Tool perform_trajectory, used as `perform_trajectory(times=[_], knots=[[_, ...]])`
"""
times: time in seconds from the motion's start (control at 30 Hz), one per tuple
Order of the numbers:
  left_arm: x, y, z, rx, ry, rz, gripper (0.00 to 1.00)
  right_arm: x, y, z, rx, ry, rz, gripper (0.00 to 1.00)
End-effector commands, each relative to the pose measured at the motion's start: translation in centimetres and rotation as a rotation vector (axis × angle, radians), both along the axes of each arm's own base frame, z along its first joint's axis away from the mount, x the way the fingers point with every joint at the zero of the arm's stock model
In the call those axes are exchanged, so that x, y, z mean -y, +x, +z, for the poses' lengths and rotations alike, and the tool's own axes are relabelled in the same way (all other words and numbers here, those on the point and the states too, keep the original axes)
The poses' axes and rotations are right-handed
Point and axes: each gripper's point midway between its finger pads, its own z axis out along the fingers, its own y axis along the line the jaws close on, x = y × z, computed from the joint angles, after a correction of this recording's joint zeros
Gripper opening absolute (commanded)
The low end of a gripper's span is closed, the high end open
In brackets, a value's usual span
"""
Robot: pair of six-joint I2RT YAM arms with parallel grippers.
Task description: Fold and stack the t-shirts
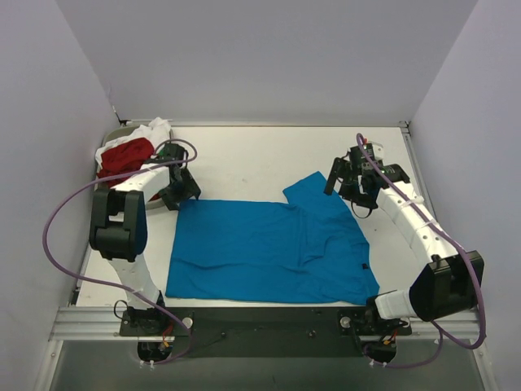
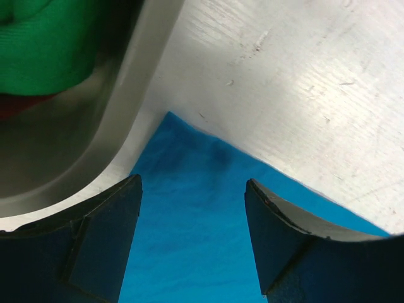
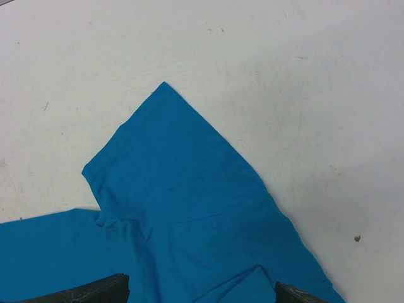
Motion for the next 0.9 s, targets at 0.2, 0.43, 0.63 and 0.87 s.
perform_trajectory(times=[0.2, 0.43, 0.63, 0.87], knots=[[-2.5, 1.4, 0.5, 0.031, 0.169, 0.087, 0.70, -0.3, -0.4, 0.6, 0.025, 0.012, 0.025, 0.99], [-2.2, 1.8, -0.3, 0.042, 0.203, 0.095, 0.65, -0.7, -0.4, 0.8, 0.034, 0.014, 0.040, 0.99], [-1.7, 2.0, -1.0, 0.050, 0.200, 0.108, 0.58, -0.8, -0.5, 0.9, 0.039, 0.012, 0.046, 0.99], [-1.6, 1.5, -2.2, 0.034, 0.201, 0.114, 0.44, -0.9, -0.5, 0.7, 0.033, 0.007, 0.054, 0.99]])
